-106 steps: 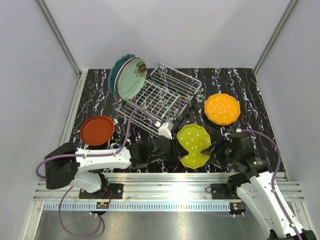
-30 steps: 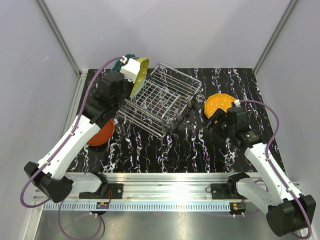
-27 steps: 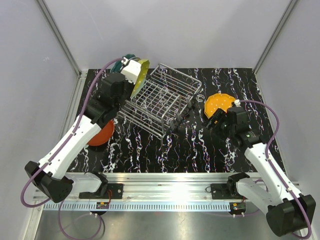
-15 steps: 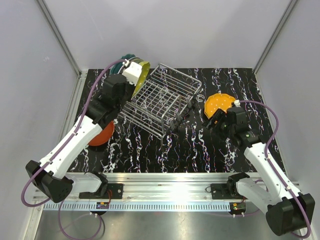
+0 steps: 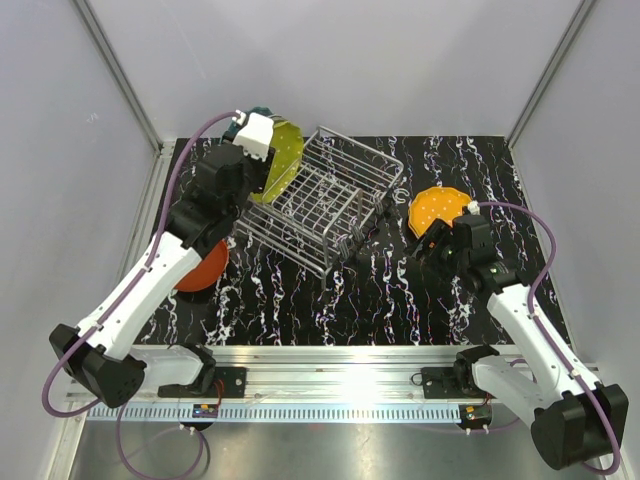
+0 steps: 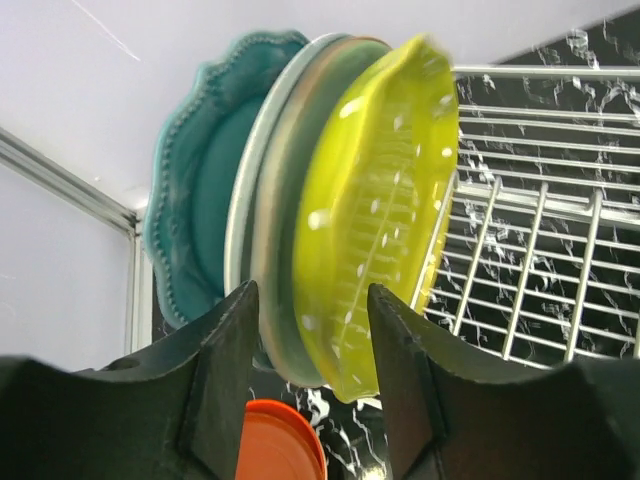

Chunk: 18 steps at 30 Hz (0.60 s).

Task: Load the plates into the dish rack
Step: Insert the plate into the dish rack

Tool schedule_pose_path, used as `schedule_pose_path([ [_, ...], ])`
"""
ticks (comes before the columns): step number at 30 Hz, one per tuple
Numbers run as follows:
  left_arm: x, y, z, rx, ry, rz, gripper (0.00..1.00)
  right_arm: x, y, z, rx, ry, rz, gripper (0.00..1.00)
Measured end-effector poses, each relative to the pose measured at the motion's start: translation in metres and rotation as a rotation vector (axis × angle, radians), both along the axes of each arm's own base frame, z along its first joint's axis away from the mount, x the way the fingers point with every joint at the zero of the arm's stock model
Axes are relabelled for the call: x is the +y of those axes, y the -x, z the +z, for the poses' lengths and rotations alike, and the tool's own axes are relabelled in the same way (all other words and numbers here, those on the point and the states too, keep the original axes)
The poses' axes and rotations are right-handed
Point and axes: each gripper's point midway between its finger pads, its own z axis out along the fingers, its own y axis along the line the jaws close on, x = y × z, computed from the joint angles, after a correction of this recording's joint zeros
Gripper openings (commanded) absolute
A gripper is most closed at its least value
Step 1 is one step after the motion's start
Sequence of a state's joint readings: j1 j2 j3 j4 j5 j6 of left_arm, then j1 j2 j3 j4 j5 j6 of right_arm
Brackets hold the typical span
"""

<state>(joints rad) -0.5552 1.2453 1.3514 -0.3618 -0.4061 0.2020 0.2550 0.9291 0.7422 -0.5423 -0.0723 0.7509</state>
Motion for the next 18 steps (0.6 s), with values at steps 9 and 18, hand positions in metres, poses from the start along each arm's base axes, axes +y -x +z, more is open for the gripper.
schedule_pose_path([
  [9,0.006,-0.003,0.013,-0.046,0.025,0.026,0.59,-0.001,0.001,-0.004,0.009,0.002,-0.002,0.73],
  [18,0.01,-0.004,0.013,-0.048,0.022,0.043,0.66,-0.002,0.001,-0.004,0.007,0.01,0.001,0.73],
])
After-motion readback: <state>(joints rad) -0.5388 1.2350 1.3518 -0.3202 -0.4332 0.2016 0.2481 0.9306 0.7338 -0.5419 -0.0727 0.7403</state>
